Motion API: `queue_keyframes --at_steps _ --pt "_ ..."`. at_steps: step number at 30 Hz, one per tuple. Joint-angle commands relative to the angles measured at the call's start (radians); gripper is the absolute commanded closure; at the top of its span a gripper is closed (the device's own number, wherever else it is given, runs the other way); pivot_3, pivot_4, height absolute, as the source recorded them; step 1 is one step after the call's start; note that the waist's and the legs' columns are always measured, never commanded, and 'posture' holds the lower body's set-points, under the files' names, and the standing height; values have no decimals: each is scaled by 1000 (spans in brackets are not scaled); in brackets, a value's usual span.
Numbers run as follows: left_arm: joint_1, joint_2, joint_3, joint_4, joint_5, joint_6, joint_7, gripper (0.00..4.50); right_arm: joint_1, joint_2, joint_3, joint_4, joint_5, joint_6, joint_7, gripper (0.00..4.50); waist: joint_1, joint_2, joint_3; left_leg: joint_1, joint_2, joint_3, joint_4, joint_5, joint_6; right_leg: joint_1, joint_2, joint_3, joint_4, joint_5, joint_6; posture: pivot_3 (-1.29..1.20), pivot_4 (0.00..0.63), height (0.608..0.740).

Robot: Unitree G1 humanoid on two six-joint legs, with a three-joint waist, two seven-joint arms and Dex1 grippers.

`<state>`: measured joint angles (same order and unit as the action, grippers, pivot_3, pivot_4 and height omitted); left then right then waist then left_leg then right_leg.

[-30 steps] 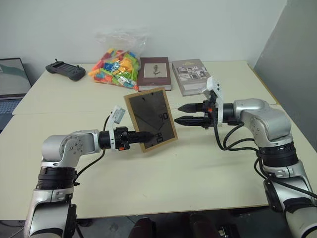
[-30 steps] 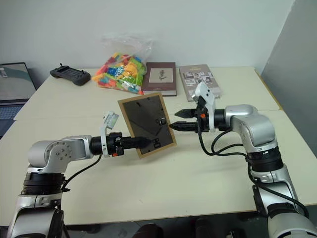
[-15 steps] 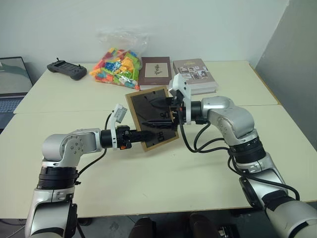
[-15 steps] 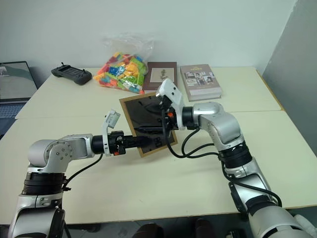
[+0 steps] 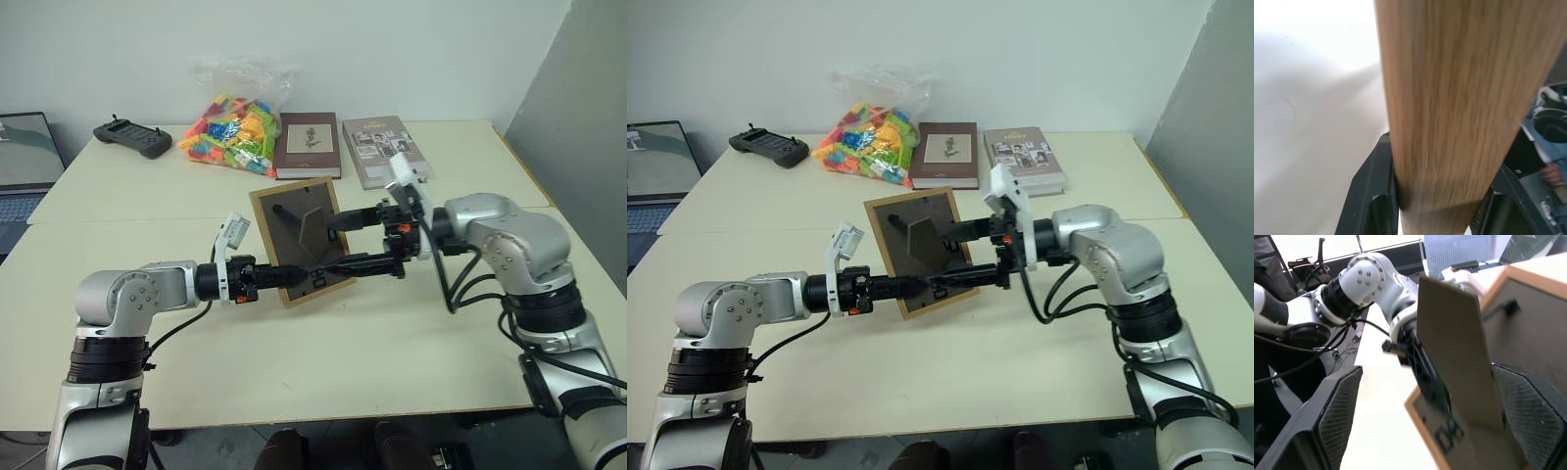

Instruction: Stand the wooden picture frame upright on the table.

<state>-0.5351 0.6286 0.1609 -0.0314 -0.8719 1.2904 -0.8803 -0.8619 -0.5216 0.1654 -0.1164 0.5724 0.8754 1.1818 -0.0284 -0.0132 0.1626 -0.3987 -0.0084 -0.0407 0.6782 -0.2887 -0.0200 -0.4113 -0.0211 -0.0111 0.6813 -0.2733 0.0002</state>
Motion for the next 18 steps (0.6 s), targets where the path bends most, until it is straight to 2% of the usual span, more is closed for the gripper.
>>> queue_keyframes --at_steps 1,4,6,7,9,11,14,18 --pt "-29 18 72 3 -67 104 39 3212 17 -80 -17 49 -116 -191 -4 55 1 0 0 0 0 0 0 0 0 0 0 0 0 0 0 0 150 740" --pt "-49 9 98 34 -114 244 57 3212 38 -121 5 158 -304 -556 -48 55 2 -1 0 0 0 0 0 0 0 0 0 0 0 0 0 0 150 740" --pt "-75 3 116 86 -167 310 92 3212 54 -115 -18 239 -370 -802 -71 55 1 -1 1 0 0 1 0 0 0 0 0 0 0 0 0 0 150 740" --pt "-87 6 118 119 -208 322 109 3212 59 -116 -19 296 -435 -981 -117 55 1 -2 1 0 0 1 0 0 0 0 0 0 0 0 0 0 150 740" --pt "-118 11 119 207 -341 324 165 3212 61 -135 8 456 -665 -1448 -327 55 0 -2 1 0 0 1 0 1 -1 0 0 0 0 0 0 0 150 740" --pt "-135 20 107 256 -466 324 221 3212 48 -147 33 578 -875 -1791 -512 55 1 -3 1 0 0 2 1 2 -4 0 0 0 0 0 0 0 150 740" --pt "-130 43 72 275 -638 324 321 3212 6 -129 48 698 -1124 -2015 -776 55 -3 -3 2 1 1 3 1 4 -7 0 0 2 0 0 0 0 150 740" --pt "-84 68 24 256 -850 311 455 3212 -52 -53 65 734 -1370 -2079 -1105 55 -11 -3 2 1 1 3 1 7 -12 -1 1 4 1 0 0 0 150 740"
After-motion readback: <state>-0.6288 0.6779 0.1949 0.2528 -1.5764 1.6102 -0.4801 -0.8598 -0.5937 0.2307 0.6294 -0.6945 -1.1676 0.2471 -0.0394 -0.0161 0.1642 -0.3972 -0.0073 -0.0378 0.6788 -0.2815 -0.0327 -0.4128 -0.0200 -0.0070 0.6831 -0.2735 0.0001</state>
